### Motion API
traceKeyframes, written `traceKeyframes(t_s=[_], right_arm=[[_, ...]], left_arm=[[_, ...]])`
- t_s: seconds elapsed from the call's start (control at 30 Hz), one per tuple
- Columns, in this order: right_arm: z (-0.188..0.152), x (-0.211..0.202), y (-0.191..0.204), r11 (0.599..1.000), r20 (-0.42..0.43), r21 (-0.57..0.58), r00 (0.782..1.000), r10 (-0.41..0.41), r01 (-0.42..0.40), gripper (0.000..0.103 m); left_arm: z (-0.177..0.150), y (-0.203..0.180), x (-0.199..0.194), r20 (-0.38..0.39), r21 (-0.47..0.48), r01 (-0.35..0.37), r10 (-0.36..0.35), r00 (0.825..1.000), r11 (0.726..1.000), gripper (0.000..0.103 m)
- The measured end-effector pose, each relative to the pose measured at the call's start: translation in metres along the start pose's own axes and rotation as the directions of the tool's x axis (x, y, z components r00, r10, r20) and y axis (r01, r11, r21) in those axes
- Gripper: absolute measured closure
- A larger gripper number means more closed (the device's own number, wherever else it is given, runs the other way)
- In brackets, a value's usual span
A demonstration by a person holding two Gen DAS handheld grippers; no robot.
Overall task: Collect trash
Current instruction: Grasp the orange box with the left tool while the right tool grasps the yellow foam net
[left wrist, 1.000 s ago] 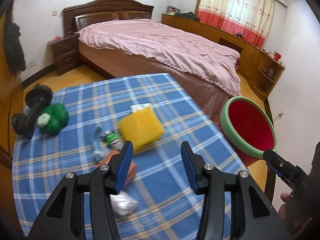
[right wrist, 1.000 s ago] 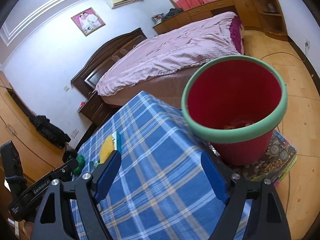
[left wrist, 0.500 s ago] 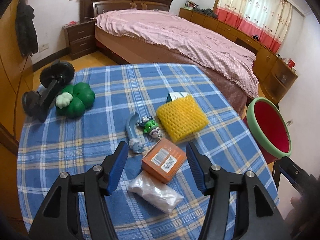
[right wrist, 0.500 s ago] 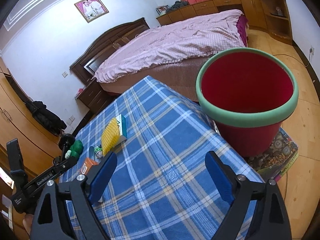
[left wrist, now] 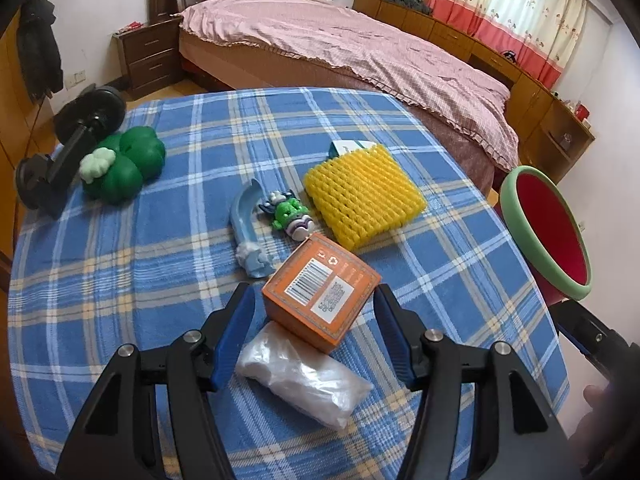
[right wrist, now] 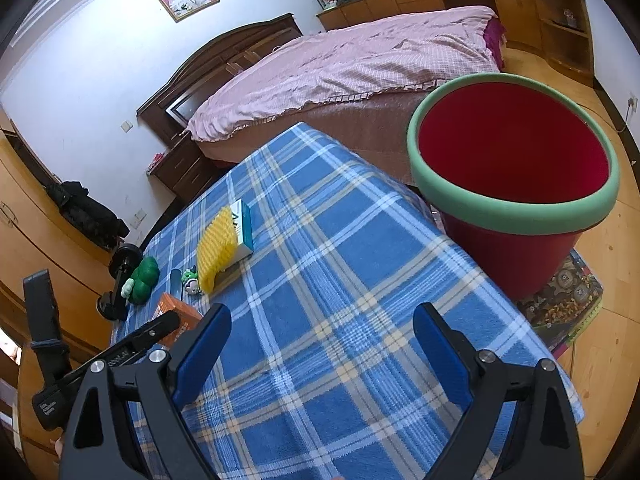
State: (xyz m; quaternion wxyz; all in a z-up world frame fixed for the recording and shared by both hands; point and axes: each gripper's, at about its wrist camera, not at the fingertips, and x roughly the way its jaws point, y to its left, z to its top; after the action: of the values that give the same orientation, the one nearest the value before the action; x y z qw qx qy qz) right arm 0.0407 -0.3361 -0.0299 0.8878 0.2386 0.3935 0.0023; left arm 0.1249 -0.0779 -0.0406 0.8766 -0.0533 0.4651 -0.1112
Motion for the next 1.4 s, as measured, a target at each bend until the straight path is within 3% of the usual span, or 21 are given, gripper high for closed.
traceKeyframes(t_s=[0.13,0.4,0.73,0.87,1.17,1.37,1.4], right_arm=[[0.002,0.004,0.003,1.0,-0.01,-0.015,1.0,-0.004,0.004,0.009],[0.007,0.022,0.025,0.998,-0.047,-0.064,0.999,0.012,-0.015,0.009],[0.016,0.044,0.075,0.987,-0.05,-0.158,0.999,0.019,-0.027,0.009],[0.025,0.059,0.091,0.983,-0.031,-0.184,0.999,0.019,-0.025,0.012],[0.038,0.109,0.108,0.97,-0.068,-0.239,0.998,0.016,-0.032,0.041],[0.033,0.129,0.118,0.957,-0.099,-0.285,0.995,0.03,-0.057,0.074],[0.032,0.128,0.12,0.953,-0.096,-0.296,0.995,0.033,-0.06,0.084]], left_arm=[[-0.001,0.0,0.002,0.02,0.007,0.004,-0.004,1.0,1.0,0.047],[0.008,0.011,-0.02,0.105,-0.009,0.007,-0.006,0.994,1.0,0.047],[0.029,0.063,-0.047,0.218,-0.127,-0.056,0.083,0.972,0.99,0.047],[0.03,0.086,-0.045,0.227,-0.187,-0.069,0.112,0.967,0.98,0.047],[0.024,0.114,-0.033,0.208,-0.247,-0.065,0.118,0.971,0.967,0.047],[0.021,0.118,-0.032,0.197,-0.256,-0.065,0.118,0.973,0.964,0.047],[0.021,0.118,-0.032,0.196,-0.257,-0.064,0.117,0.974,0.964,0.047]])
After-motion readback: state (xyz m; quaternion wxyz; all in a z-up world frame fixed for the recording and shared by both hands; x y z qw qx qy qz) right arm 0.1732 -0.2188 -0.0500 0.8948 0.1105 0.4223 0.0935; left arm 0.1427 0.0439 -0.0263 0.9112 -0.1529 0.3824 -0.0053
